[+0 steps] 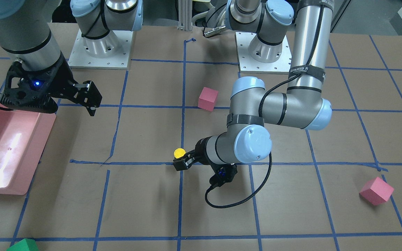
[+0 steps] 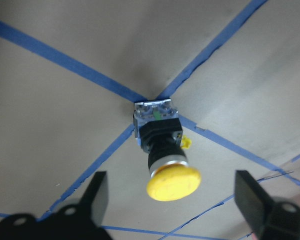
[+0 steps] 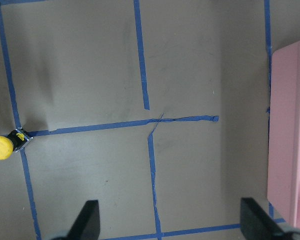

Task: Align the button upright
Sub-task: 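Open the left gripper and raise it away from the button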

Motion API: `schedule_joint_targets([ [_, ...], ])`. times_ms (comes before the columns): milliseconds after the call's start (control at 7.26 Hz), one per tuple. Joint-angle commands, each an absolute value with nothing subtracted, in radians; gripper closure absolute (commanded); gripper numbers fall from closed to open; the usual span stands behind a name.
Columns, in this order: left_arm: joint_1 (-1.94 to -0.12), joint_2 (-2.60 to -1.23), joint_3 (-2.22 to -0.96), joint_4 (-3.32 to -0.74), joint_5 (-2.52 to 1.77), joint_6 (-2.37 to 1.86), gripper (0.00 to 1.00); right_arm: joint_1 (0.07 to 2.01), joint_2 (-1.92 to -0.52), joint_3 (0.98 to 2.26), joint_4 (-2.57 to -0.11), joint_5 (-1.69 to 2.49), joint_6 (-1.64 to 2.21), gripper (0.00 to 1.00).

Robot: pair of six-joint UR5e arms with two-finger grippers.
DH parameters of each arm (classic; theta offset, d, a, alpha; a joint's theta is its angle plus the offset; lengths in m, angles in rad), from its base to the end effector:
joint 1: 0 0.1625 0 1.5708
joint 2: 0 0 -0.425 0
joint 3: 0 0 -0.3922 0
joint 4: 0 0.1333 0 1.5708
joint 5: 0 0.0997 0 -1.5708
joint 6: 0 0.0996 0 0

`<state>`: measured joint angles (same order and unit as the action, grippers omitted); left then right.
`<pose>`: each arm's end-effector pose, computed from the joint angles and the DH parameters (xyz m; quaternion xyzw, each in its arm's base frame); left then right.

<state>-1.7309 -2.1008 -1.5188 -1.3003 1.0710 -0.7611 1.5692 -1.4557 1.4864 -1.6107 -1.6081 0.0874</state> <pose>-0.2812 -0.6056 0.2427 0.3097 -0.9130 -0.1992 0.1757 0.1287 -0.5416 0.4740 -0.0446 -0.9988 0.0054 0.0184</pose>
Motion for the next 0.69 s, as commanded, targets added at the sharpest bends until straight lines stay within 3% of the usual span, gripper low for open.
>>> schedule_joint_targets([
  [0,-1.733,-1.976,-1.519,-1.333,1.126,-0.759,0.00,1.569,-1.456,1.486,-1.611,-1.608,0.087,0.00],
  [551,-1.730,-1.731,-1.529,-1.479,1.463,-0.258,0.00,1.569,-1.456,1.486,-1.606,-1.606,0.083,0.00],
])
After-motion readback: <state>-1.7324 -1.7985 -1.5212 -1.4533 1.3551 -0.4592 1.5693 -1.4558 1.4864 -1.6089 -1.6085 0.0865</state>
